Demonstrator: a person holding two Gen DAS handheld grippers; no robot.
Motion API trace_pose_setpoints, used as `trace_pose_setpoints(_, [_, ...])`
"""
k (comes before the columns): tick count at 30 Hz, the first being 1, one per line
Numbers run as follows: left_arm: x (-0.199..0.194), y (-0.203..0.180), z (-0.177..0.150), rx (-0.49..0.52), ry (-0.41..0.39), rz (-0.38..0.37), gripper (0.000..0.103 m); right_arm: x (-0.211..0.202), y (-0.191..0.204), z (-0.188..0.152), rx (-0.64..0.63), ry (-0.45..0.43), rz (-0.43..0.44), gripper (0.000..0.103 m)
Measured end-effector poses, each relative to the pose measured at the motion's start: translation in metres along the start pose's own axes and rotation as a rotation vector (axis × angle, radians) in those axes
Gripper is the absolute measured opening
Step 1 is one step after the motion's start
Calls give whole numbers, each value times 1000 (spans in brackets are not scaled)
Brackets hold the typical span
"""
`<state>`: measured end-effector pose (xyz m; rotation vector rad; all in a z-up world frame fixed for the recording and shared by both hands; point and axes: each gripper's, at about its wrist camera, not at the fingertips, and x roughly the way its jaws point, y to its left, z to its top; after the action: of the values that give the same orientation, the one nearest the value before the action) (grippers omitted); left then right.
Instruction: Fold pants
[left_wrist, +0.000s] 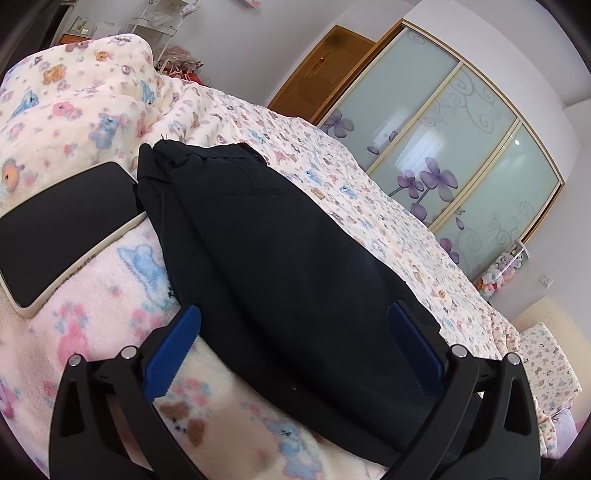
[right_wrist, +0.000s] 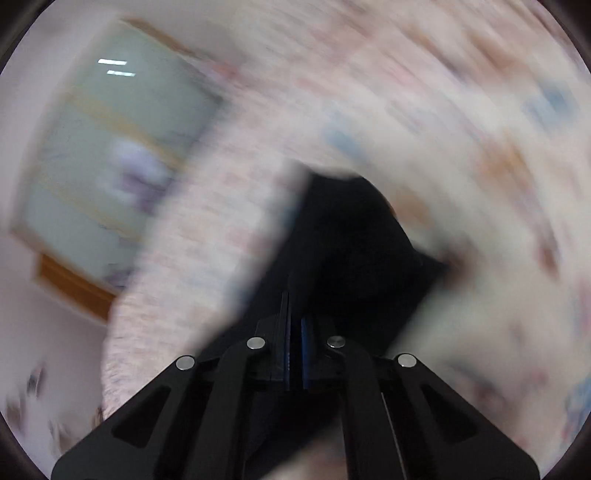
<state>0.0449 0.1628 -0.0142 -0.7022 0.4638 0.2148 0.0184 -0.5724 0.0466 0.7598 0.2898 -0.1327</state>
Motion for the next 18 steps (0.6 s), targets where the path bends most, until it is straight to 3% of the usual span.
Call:
trace_pose_setpoints(1, [0,0,0,-1,0,0,101,-19,26,4,-129,-89,108,4])
trace_pose_setpoints(2, [0,0,0,-2,1,-1,101,-26,35,3,-177,-127,113,4])
trace_pose_setpoints(3, [0,0,0,-4,2,-3,101,-30,37,1,-193,-141,52,4])
trace_pose_setpoints(4, [0,0,-1,-6,3,-5,101,-27,31,-1,-167,-116,-2,4])
trace_pose_setpoints(7, [1,1,0,-11,8,-12,101,-1,-27,-13,72,89,-222,4])
trace_pose_setpoints(9, [1,3,2,-16,12,-19,101,1,-53,-24,188,190,-270,4])
trace_pose_setpoints(12, [0,5,3,-23,15,-24,101,-10,-70,-32,309,252,-277,4])
trace_pose_setpoints(16, [1,4,3,-21,15,-17,101,-21,-77,-36,369,282,-269,6])
trace_pose_setpoints(18, [1,4,3,-18,14,-14,101,-31,-81,-31,423,256,-254,19])
